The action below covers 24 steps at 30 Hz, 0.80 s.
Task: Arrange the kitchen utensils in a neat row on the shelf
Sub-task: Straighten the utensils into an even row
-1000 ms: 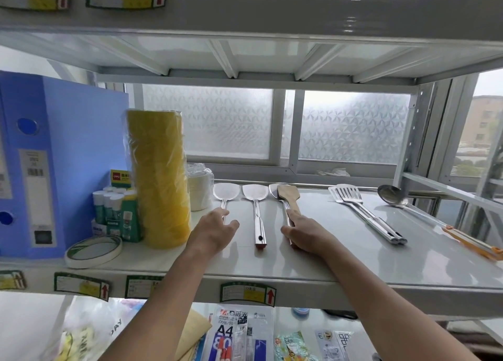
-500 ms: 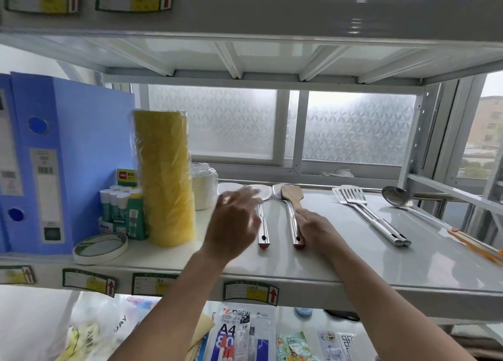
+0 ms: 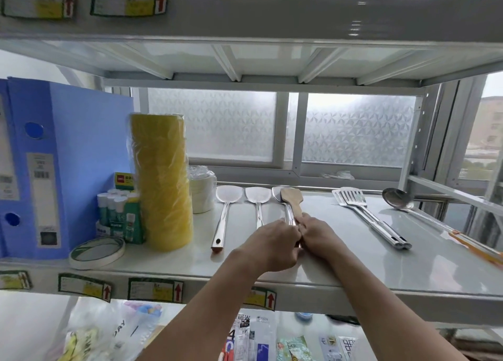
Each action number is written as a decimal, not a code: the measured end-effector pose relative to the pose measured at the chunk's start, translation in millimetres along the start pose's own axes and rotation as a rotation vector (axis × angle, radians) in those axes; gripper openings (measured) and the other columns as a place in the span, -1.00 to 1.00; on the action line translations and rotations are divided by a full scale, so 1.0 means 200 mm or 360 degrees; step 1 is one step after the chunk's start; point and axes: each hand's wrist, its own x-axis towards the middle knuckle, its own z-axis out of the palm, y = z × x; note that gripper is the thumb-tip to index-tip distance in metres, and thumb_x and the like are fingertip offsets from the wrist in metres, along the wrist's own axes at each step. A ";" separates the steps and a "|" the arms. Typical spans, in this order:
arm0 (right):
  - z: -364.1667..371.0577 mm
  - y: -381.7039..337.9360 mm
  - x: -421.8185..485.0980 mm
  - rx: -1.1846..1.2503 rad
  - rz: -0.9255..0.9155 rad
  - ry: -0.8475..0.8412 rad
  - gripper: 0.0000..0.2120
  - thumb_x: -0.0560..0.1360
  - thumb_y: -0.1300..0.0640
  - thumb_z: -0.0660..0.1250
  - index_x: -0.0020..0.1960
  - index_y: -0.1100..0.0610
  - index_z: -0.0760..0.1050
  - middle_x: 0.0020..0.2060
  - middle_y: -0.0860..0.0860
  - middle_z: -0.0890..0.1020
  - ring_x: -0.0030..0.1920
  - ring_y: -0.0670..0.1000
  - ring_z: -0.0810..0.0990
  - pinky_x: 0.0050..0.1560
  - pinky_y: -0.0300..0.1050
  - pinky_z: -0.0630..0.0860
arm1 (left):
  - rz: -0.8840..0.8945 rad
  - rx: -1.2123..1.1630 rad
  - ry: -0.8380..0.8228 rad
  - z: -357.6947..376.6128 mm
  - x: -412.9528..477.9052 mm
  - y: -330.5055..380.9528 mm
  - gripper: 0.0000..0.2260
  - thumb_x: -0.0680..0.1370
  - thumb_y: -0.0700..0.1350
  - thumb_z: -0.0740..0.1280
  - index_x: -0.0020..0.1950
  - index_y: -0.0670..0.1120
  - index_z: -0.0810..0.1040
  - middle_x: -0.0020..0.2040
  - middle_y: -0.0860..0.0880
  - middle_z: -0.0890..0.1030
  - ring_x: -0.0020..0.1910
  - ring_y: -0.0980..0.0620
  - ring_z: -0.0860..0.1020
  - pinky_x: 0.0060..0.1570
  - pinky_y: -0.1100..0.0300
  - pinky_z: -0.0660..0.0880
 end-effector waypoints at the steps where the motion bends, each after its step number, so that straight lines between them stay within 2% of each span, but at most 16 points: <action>1: 0.00 0.00 0.00 -0.0011 0.0016 0.0012 -0.73 0.61 0.17 0.10 0.14 0.23 0.52 0.12 0.20 0.58 0.17 0.24 0.54 0.19 0.07 0.44 | -0.0012 -0.0029 -0.0021 0.01 0.00 -0.01 -0.76 0.54 -0.06 0.27 0.11 -0.14 0.61 -0.01 -0.17 0.65 0.12 -0.19 0.53 0.09 -0.06 0.54; 4: -0.01 0.00 -0.02 -0.0115 0.0080 -0.0009 -0.69 0.57 0.15 0.11 0.22 0.23 0.49 0.19 0.20 0.53 0.27 0.24 0.46 0.26 0.05 0.42 | 0.0016 -0.0093 0.0007 0.03 0.00 -0.03 -0.76 0.56 -0.02 0.29 0.12 -0.12 0.61 0.05 -0.12 0.65 0.13 -0.16 0.54 0.12 -0.07 0.54; 6: 0.00 -0.01 -0.04 -0.0208 0.0110 -0.0033 -0.54 0.52 0.16 0.07 0.39 0.22 0.38 0.27 0.20 0.48 0.34 0.21 0.41 0.33 0.09 0.40 | 0.0056 -0.0086 0.0057 0.06 0.00 -0.03 -0.74 0.59 -0.04 0.28 0.18 -0.14 0.60 0.16 -0.11 0.65 0.19 -0.15 0.55 0.27 -0.02 0.47; 7: 0.01 -0.01 -0.04 -0.0222 0.0146 -0.0028 -0.46 0.50 0.17 0.06 0.46 0.22 0.30 0.33 0.21 0.44 0.39 0.21 0.38 0.38 0.10 0.37 | 0.0076 -0.0067 0.0090 0.07 -0.01 -0.03 -0.72 0.60 -0.05 0.27 0.22 -0.16 0.59 0.22 -0.13 0.64 0.24 -0.14 0.55 0.37 0.03 0.40; 9: 0.02 -0.01 -0.04 -0.0246 0.0187 0.0005 -0.43 0.51 0.21 0.06 0.52 0.25 0.23 0.45 0.26 0.35 0.48 0.21 0.30 0.47 0.07 0.29 | 0.0110 -0.0020 0.0165 0.09 -0.02 -0.02 -0.67 0.62 -0.05 0.24 0.30 -0.18 0.56 0.29 -0.15 0.60 0.30 -0.10 0.54 0.51 0.13 0.18; 11: 0.01 -0.02 -0.05 -0.0235 0.0214 0.0029 -0.44 0.53 0.25 0.08 0.53 0.25 0.22 0.51 0.30 0.27 0.52 0.22 0.25 0.50 0.04 0.24 | 0.0142 0.0044 0.0250 0.09 -0.03 -0.02 -0.64 0.63 -0.03 0.22 0.36 -0.17 0.53 0.34 -0.14 0.58 0.36 -0.04 0.52 0.55 0.17 -0.03; 13: 0.00 -0.02 -0.05 -0.0237 0.0245 0.0079 -0.47 0.53 0.29 0.07 0.50 0.27 0.26 0.49 0.31 0.29 0.47 0.26 0.32 0.45 0.05 0.29 | 0.0160 0.0085 0.0298 0.09 -0.03 -0.02 -0.59 0.64 0.01 0.20 0.42 -0.14 0.49 0.41 -0.11 0.53 0.43 0.03 0.46 0.57 0.13 -0.12; 16: 0.01 -0.01 -0.05 -0.0277 0.0277 0.0150 -0.50 0.51 0.34 0.05 0.44 0.27 0.35 0.41 0.31 0.37 0.35 0.29 0.43 0.34 0.07 0.40 | 0.0164 0.0074 0.0306 0.09 -0.04 -0.01 -0.57 0.65 0.03 0.19 0.46 -0.13 0.46 0.47 -0.09 0.47 0.48 0.08 0.39 0.58 0.13 -0.15; 19: 0.01 0.00 -0.04 -0.0288 0.0320 0.0158 -0.49 0.51 0.34 0.05 0.45 0.20 0.35 0.43 0.33 0.33 0.36 0.29 0.42 0.32 0.07 0.40 | 0.0141 0.0023 0.0307 0.08 -0.04 -0.01 -0.58 0.66 0.03 0.19 0.47 -0.13 0.45 0.49 -0.09 0.45 0.50 0.09 0.36 0.58 0.16 -0.14; 24: -0.01 0.00 -0.06 -0.0361 0.0366 0.0232 -0.62 0.53 0.35 0.05 0.30 0.29 0.42 0.40 0.39 0.33 0.32 0.34 0.43 0.29 0.07 0.42 | 0.0117 -0.0029 0.0316 0.08 -0.05 -0.01 -0.60 0.65 0.01 0.21 0.44 -0.12 0.47 0.48 -0.08 0.46 0.49 0.10 0.36 0.57 0.19 -0.08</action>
